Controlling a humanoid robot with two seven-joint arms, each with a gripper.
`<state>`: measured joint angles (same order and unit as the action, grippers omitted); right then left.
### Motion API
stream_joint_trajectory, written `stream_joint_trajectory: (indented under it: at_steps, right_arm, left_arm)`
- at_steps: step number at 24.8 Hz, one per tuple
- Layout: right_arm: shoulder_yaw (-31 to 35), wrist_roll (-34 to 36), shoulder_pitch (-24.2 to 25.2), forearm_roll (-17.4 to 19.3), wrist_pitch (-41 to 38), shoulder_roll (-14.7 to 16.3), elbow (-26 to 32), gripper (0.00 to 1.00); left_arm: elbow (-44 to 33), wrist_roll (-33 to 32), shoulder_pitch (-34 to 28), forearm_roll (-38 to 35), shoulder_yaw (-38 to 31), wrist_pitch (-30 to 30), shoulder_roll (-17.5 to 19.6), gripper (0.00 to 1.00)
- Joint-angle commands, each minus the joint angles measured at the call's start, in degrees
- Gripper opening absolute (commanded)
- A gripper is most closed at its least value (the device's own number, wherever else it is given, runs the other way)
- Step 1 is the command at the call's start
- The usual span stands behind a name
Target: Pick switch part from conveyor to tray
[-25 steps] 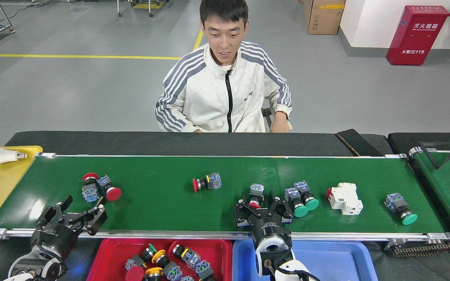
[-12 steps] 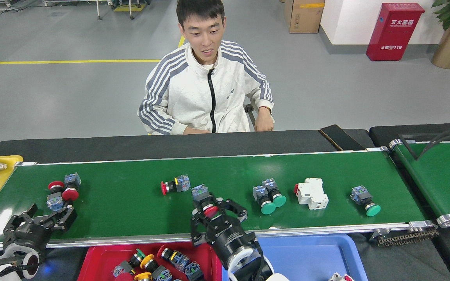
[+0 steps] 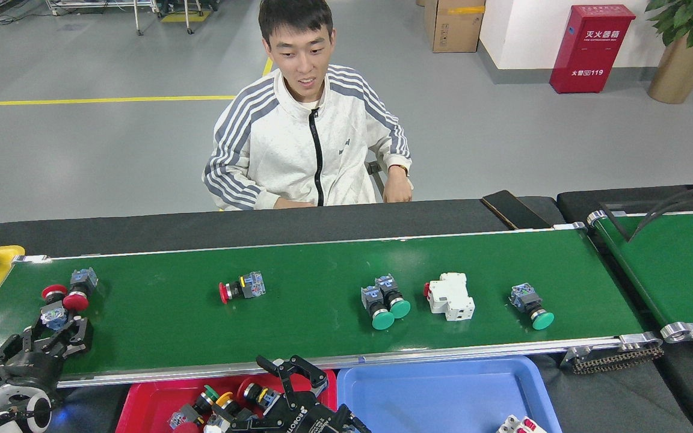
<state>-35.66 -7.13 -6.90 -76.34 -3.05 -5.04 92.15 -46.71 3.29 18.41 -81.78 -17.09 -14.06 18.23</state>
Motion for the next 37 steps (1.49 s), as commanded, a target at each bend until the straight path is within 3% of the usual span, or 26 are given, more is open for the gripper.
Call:
stream_joint_trajectory:
  at_steps: [1,3,5,8,10,11,13,14,21,25,27,32,37]
  right_arm:
    - [7.01,0.98,4.17,0.14,1.82,0.29,4.44,1.0]
    - [15.87,1.77,11.37,0.14,3.66,0.38,6.63,1.0]
    - [21.77,5.37,14.98,-0.12,4.19,0.47,6.63,1.0]
    - [26.61,10.38,18.41,-0.65,4.37,2.05,6.81,0.99]
    - [27.22,10.65,18.59,-2.32,7.27,2.22,6.63,0.99]
    - [27.13,10.56,18.41,-3.72,10.08,2.4,6.37,0.99]
    - [26.78,10.03,17.27,-5.13,12.63,2.49,6.11,0.99]
    - [26.52,9.5,16.3,-5.22,12.54,2.49,5.93,0.99]
    - [18.7,2.56,7.51,-6.62,12.45,2.84,0.92,0.99]
    - [15.09,-1.48,2.42,-6.1,9.91,2.84,-2.77,0.99]
    - [14.92,-2.89,0.92,-6.1,6.48,2.49,-4.26,0.99]
    - [13.42,-3.86,-2.24,-6.1,5.69,1.52,-8.22,0.99]
    - [12.28,-4.56,-9.89,-6.1,5.77,-3.05,-18.33,0.99]
  left_arm:
    - [-3.13,0.93,-1.1,0.57,0.65,-4.4,0.05,0.13]
    - [-12.95,0.93,-7.68,1.01,0.74,-12.38,-0.03,0.13]
    - [-23.78,0.93,-15.6,1.19,0.65,-18.81,-0.12,0.14]
    - [-40.48,0.93,-28.25,2.86,0.74,-26.63,-1.88,0.16]
    - [-49.18,0.93,-35.2,3.82,0.83,-30.94,-3.46,0.24]
    - [-52.87,0.84,-37.75,3.82,0.91,-30.94,-4.6,0.38]
    - [-55.24,0.57,-39.51,3.74,2.76,-30.94,-6.97,0.86]
    - [-55.16,0.49,-38.63,3.47,4.52,-30.94,-7.59,1.0]
    - [-54.81,0.57,-36.87,4.0,5.31,-29.88,-8.03,1.0]
    - [-54.19,0.66,-36.34,3.82,4.6,-5.54,-8.56,1.0]
    - [-52.52,0.57,-36.08,3.74,4.25,1.49,-7.77,1.0]
    - [-49.53,0.31,-35.55,4.09,3.11,-0.44,-6.89,1.0]
    - [-49.44,-2.77,-32.38,3.47,2.76,-0.09,-6.98,1.0]
